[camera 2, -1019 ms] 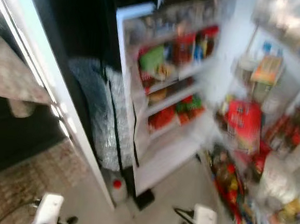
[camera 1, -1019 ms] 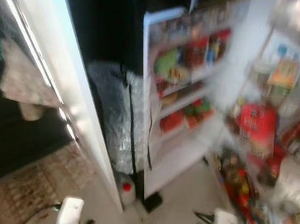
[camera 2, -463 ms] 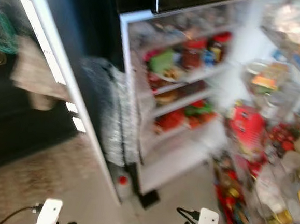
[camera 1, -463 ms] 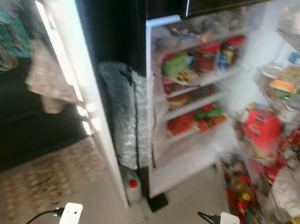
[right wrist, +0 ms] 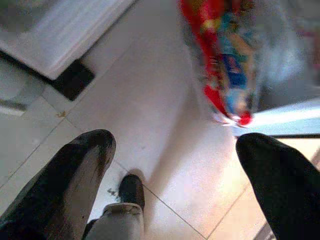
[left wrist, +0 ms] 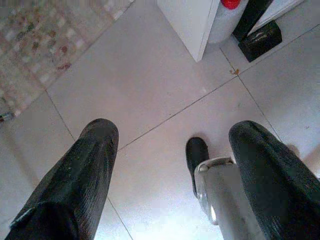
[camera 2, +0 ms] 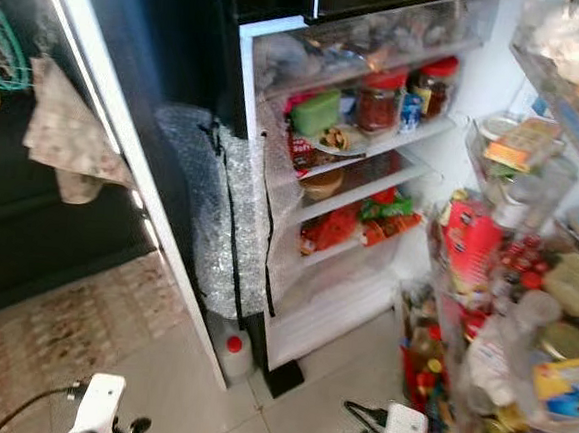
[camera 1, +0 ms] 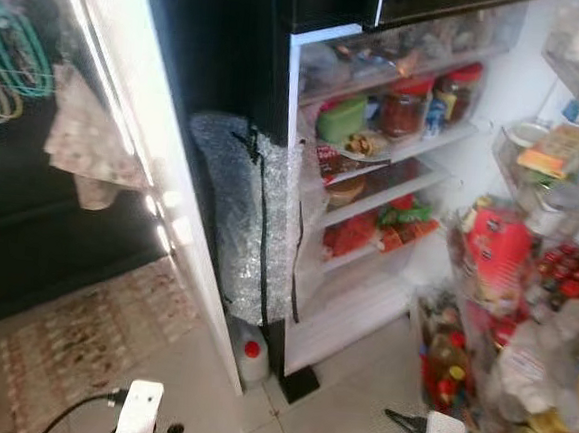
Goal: Restocking fridge
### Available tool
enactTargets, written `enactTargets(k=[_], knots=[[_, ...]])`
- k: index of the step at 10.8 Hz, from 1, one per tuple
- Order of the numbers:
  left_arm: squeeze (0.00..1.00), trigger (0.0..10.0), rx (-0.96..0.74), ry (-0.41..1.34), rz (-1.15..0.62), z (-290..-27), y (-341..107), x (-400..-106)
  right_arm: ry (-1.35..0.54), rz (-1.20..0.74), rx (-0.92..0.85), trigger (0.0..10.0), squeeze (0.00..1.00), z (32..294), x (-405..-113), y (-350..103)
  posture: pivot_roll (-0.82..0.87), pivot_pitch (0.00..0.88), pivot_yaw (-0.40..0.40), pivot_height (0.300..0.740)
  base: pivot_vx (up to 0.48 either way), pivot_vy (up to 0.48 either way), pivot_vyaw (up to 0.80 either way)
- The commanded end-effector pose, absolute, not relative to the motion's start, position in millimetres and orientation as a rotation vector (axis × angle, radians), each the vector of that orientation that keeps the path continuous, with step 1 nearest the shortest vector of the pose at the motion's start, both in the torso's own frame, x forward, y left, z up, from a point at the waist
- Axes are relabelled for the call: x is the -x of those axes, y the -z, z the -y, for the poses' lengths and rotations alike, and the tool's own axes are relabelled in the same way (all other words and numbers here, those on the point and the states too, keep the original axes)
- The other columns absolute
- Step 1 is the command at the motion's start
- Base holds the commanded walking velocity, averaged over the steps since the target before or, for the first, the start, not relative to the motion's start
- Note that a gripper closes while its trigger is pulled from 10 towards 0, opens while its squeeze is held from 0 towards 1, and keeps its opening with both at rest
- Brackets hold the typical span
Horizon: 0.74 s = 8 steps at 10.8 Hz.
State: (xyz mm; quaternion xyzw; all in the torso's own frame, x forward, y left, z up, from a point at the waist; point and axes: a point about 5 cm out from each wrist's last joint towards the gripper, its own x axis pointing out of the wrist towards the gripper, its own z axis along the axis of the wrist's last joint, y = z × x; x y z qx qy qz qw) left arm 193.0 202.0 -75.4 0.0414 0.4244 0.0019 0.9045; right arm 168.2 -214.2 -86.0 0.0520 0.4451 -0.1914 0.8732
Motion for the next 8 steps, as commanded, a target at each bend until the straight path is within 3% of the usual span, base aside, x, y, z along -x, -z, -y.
enactTargets(k=[1,8], knots=[[0.00,10.0,-0.090,-0.023,-0.925,-208,80,-182,0.482,-0.958,-0.132,10.0,0.00,223,-158,89,0.00,0.000,0.034,0.740,0.000,0.000,0.00],[0.00,10.0,-0.098,-0.024,-0.946,-210,84,-173,0.547,-1.076,-0.111,10.0,0.00,224,-140,96,0.00,0.000,0.035,0.740,0.000,0.000,0.00]])
